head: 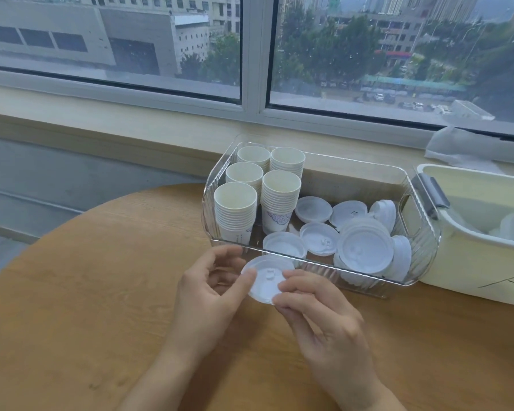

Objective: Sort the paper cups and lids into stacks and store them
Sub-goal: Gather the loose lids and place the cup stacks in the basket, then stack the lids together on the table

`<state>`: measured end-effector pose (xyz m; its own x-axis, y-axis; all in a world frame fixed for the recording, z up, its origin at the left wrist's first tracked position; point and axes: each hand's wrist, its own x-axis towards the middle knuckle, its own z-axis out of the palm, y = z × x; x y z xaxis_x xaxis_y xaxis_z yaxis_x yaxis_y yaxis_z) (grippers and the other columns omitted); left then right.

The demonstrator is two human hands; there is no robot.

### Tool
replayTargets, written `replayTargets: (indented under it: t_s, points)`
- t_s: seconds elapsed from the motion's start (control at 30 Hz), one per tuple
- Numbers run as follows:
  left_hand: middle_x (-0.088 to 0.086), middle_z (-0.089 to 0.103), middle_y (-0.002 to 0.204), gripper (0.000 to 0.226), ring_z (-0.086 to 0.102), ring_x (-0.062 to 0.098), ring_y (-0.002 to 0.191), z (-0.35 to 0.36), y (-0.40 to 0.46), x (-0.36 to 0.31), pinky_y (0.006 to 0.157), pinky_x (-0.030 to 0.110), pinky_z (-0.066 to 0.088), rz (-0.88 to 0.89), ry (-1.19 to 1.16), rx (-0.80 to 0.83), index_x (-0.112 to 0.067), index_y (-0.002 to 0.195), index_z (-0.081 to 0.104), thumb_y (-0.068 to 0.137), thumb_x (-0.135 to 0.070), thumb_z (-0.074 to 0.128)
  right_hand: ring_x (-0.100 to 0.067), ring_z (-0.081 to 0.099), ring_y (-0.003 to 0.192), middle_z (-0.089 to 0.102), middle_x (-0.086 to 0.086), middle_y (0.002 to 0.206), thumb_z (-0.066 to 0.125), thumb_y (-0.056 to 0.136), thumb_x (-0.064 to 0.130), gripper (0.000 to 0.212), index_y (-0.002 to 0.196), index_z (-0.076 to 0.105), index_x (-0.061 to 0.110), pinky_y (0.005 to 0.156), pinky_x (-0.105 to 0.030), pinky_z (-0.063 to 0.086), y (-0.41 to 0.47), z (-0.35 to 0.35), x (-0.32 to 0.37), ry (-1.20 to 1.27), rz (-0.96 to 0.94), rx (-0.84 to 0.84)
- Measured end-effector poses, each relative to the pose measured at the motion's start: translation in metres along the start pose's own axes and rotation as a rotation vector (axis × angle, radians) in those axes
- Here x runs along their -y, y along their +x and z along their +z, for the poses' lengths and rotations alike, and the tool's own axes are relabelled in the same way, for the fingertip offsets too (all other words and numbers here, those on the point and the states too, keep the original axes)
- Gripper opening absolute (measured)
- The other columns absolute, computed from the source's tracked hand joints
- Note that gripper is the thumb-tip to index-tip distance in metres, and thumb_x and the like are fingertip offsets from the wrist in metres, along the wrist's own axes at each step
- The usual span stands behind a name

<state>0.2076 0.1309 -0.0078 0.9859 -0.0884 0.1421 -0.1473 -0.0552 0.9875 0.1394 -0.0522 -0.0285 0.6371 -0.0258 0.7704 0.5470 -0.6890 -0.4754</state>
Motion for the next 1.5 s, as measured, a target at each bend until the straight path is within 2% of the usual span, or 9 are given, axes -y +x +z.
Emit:
replayTargets:
  t_s: [0.1, 0.4, 0.53, 0.63, 0.8, 1.0, 1.13, 1.33, 1.5]
  points:
    - [0.003, 0.077, 0.089, 0.033, 0.067, 0.019, 0.068, -0.003, 0.004, 0.0, 0.072, 0.045, 0.061, -0.05, -0.071, -0.035, -0.019, 0.106, 0.075, 0.075, -0.025, 0.086, -0.023, 0.064, 0.123, 0.069, -0.003, 0.116, 0.078, 0.092, 0.011, 0.005, 0.092, 0.083, 0.012, 0.102, -0.034, 0.051, 0.001, 0.0, 0.0, -0.019, -0.029, 0.036]
    - [-0.005, 0.077, 0.083, 0.023, 0.075, 0.015, 0.073, 0.002, -0.003, -0.005, 0.066, 0.029, 0.06, 0.093, 0.083, -0.029, -0.026, 0.094, 0.075, 0.085, -0.006, 0.084, -0.017, 0.06, 0.127, 0.054, 0.006, 0.142, 0.072, 0.094, 0.044, 0.027, 0.113, 0.076, 0.025, 0.104, -0.023, 0.046, 0.002, -0.003, 0.009, 0.049, 0.237, 0.099]
    - [-0.011, 0.077, 0.086, 0.023, 0.077, 0.013, 0.079, 0.005, -0.011, -0.011, 0.068, 0.022, 0.06, 0.193, 0.166, 0.032, -0.029, 0.095, 0.075, 0.086, -0.009, 0.083, -0.01, 0.067, 0.105, 0.065, 0.014, 0.119, 0.068, 0.098, 0.03, 0.015, 0.11, 0.077, 0.03, 0.079, -0.02, 0.052, 0.002, -0.004, 0.007, 0.024, 0.346, 0.069]
    - [-0.011, 0.077, 0.087, 0.026, 0.077, 0.014, 0.08, 0.007, -0.012, -0.009, 0.069, 0.028, 0.062, 0.185, 0.198, 0.058, -0.03, 0.099, 0.075, 0.086, -0.01, 0.084, -0.011, 0.069, 0.098, 0.069, 0.014, 0.114, 0.076, 0.093, 0.005, 0.029, 0.109, 0.08, 0.029, 0.07, -0.026, 0.055, 0.0, -0.001, 0.001, 0.023, 0.398, 0.021]
    - [-0.014, 0.075, 0.078, 0.028, 0.074, 0.009, 0.074, 0.006, -0.009, -0.007, 0.066, 0.018, 0.057, 0.168, 0.276, 0.077, -0.03, 0.094, 0.074, 0.082, -0.009, 0.087, -0.011, 0.069, 0.102, 0.069, 0.015, 0.113, 0.074, 0.092, -0.004, 0.035, 0.111, 0.081, 0.025, 0.076, -0.023, 0.055, 0.001, -0.001, 0.003, -0.003, 0.371, -0.027]
    - [-0.017, 0.076, 0.082, 0.023, 0.075, 0.008, 0.079, 0.008, -0.011, -0.008, 0.069, 0.025, 0.06, 0.19, 0.285, 0.053, -0.032, 0.092, 0.076, 0.086, -0.011, 0.084, -0.013, 0.066, 0.11, 0.069, 0.019, 0.115, 0.07, 0.093, 0.012, 0.03, 0.115, 0.08, 0.03, 0.085, -0.02, 0.052, -0.001, -0.002, 0.001, -0.015, 0.409, -0.028]
    - [-0.012, 0.079, 0.101, 0.019, 0.076, 0.01, 0.095, 0.008, -0.009, -0.009, 0.086, 0.03, 0.062, 0.086, 0.075, 0.148, -0.028, 0.109, 0.076, 0.09, -0.026, 0.078, -0.012, 0.068, 0.104, 0.069, 0.019, 0.121, 0.073, 0.096, 0.005, 0.035, 0.118, 0.078, 0.031, 0.083, -0.015, 0.05, 0.001, -0.006, -0.003, 0.093, 0.532, -0.039]
    - [-0.004, 0.071, 0.135, 0.054, 0.069, 0.017, 0.124, 0.009, -0.008, -0.009, 0.098, 0.029, 0.057, 0.005, -0.208, 0.416, -0.02, 0.144, 0.056, 0.094, -0.013, 0.075, -0.018, 0.07, 0.096, 0.056, 0.023, 0.142, 0.058, 0.098, 0.05, 0.045, 0.141, 0.061, 0.039, 0.08, -0.02, 0.056, 0.0, -0.002, 0.004, 0.216, 0.575, 0.095]
    - [-0.001, 0.064, 0.146, 0.063, 0.06, 0.018, 0.137, 0.006, -0.008, -0.009, 0.106, 0.028, 0.052, -0.011, -0.295, 0.511, -0.022, 0.153, 0.048, 0.096, -0.011, 0.07, -0.021, 0.07, 0.095, 0.054, 0.021, 0.143, 0.055, 0.1, 0.052, 0.047, 0.145, 0.057, 0.039, 0.08, -0.036, 0.06, 0.0, -0.003, 0.005, 0.206, 0.517, 0.169]
